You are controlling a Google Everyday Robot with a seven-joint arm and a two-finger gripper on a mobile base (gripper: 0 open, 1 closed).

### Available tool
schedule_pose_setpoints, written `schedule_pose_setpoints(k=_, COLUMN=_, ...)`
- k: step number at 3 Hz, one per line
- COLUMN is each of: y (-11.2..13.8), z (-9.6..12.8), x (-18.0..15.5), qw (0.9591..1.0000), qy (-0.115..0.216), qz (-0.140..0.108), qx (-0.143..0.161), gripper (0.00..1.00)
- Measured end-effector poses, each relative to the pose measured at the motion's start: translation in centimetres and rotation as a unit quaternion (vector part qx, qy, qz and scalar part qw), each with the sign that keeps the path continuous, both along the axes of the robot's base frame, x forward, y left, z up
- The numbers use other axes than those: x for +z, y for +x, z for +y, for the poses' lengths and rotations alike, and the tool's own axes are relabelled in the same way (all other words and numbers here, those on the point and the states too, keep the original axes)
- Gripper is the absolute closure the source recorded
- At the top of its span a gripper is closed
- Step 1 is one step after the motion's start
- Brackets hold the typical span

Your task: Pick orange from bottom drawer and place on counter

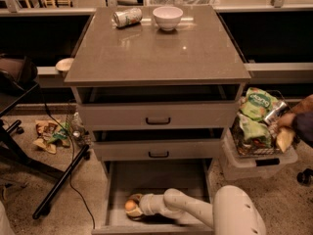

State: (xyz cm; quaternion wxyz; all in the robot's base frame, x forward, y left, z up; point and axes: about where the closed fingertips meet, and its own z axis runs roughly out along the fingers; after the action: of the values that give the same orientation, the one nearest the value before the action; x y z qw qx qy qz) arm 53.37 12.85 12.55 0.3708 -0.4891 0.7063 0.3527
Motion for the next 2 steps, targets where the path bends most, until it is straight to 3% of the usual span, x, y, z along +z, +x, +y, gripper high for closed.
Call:
schedule_pose_setpoints(k=1, y=0.0, z=0.0, x=0.0, qw=1.0, qy=0.0, qz=0.0, qx=0.0, gripper=0.87)
schedule_pose_setpoints(k=2, y=-0.4, z=-2.3, x=2.9, qw=0.9997, qy=0.004, qz=-0.02, qx=-0.012, gripper=1.0)
